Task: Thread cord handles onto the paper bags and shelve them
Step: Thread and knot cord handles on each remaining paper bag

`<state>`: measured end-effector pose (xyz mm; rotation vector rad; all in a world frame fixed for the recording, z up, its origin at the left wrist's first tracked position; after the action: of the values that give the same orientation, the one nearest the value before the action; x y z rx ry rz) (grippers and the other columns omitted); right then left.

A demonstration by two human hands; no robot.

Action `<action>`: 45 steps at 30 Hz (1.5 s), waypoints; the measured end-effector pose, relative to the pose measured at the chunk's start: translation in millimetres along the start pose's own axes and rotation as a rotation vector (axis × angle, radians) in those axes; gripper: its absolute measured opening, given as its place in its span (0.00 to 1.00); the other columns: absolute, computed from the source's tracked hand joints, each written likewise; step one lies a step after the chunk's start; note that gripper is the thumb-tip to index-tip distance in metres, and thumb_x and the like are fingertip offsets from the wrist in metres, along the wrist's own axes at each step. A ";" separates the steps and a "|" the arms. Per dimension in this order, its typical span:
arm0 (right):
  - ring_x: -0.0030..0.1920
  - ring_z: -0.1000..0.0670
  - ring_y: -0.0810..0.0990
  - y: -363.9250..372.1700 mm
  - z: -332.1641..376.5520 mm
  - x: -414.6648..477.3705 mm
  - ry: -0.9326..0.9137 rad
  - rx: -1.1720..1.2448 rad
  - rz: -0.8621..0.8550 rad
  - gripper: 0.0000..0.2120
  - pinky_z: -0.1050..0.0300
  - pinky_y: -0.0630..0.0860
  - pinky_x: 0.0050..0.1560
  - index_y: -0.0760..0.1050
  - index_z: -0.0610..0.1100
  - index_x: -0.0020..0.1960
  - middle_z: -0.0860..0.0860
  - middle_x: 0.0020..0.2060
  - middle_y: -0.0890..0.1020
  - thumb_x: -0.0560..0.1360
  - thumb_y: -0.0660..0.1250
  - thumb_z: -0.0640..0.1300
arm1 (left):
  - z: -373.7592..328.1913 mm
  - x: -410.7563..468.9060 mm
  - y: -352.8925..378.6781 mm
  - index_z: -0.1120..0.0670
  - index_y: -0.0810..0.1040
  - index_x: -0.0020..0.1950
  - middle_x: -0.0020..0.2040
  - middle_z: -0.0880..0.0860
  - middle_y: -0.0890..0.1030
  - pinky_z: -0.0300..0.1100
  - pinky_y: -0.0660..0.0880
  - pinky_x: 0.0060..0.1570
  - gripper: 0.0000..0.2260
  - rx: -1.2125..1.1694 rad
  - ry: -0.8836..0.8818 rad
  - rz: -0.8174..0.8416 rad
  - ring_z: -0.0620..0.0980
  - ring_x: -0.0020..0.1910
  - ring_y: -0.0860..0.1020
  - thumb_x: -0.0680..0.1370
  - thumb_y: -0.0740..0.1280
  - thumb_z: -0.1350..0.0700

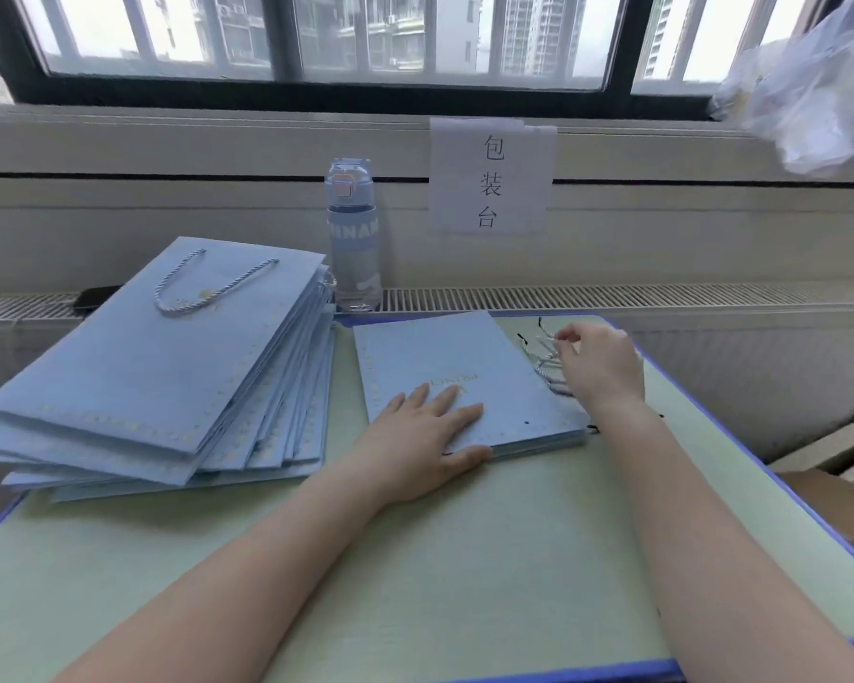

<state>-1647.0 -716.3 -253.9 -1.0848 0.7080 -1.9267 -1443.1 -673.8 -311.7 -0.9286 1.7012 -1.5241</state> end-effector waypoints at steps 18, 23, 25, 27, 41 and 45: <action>0.33 0.55 0.75 7.7 101.2 -53.4 -0.602 0.502 0.066 0.06 0.64 0.73 0.38 0.82 0.43 0.48 0.54 0.37 0.78 0.74 0.67 0.38 | 40.9 -8.7 -49.9 0.53 0.70 0.54 0.49 0.51 0.76 0.41 0.78 0.46 0.06 -1.417 -0.160 -0.540 0.50 0.51 0.76 0.79 0.64 0.59; 0.34 0.64 0.74 14.6 90.4 -48.4 -0.573 0.437 0.085 0.07 0.74 0.67 0.40 0.83 0.41 0.47 0.50 0.37 0.80 0.73 0.69 0.34 | 66.0 -17.2 -57.4 0.54 0.77 0.49 0.44 0.50 0.80 0.33 0.77 0.36 0.11 -1.585 -0.234 -0.768 0.39 0.39 0.79 0.83 0.56 0.58; 0.36 0.65 0.75 11.8 81.0 -40.6 -0.495 0.416 0.037 0.06 0.76 0.66 0.41 0.83 0.40 0.47 0.50 0.38 0.80 0.73 0.69 0.34 | 76.9 -19.3 -55.7 0.53 0.78 0.47 0.43 0.50 0.80 0.32 0.76 0.34 0.12 -1.600 -0.261 -0.812 0.39 0.37 0.79 0.83 0.56 0.58; 0.36 0.61 0.76 4.4 66.2 -29.4 -0.382 0.381 -0.029 0.06 0.73 0.65 0.41 0.83 0.40 0.48 0.47 0.40 0.82 0.74 0.68 0.35 | 84.7 -18.9 -53.0 0.54 0.78 0.48 0.43 0.50 0.81 0.32 0.76 0.35 0.12 -1.633 -0.274 -0.816 0.41 0.38 0.79 0.83 0.56 0.58; 0.67 0.46 0.68 19.7 62.6 -29.0 -0.338 0.127 0.179 0.14 0.55 0.61 0.66 0.77 0.43 0.63 0.47 0.65 0.74 0.77 0.64 0.39 | 69.9 2.1 -23.1 0.55 0.65 0.74 0.69 0.53 0.72 0.44 0.63 0.66 0.21 -0.386 -0.231 -0.306 0.54 0.67 0.68 0.81 0.62 0.55; 0.69 0.50 0.66 42.0 96.0 -59.7 -0.530 0.136 0.339 0.18 0.62 0.58 0.67 0.72 0.43 0.68 0.50 0.68 0.72 0.79 0.62 0.43 | 70.1 3.3 -26.6 0.58 0.76 0.65 0.63 0.56 0.76 0.40 0.65 0.62 0.14 -0.375 -0.205 -0.359 0.55 0.61 0.72 0.80 0.63 0.58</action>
<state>-1528.7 -696.0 -266.1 -1.2290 0.4213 -1.3009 -1383.5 -715.1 -292.3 -1.6009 1.7666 -1.2831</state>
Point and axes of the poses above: each hand's wrist, its own x-axis towards the middle knuckle, its own y-axis out of the palm, z = x × y, the point moved 7 cm from there along x, towards the middle knuckle
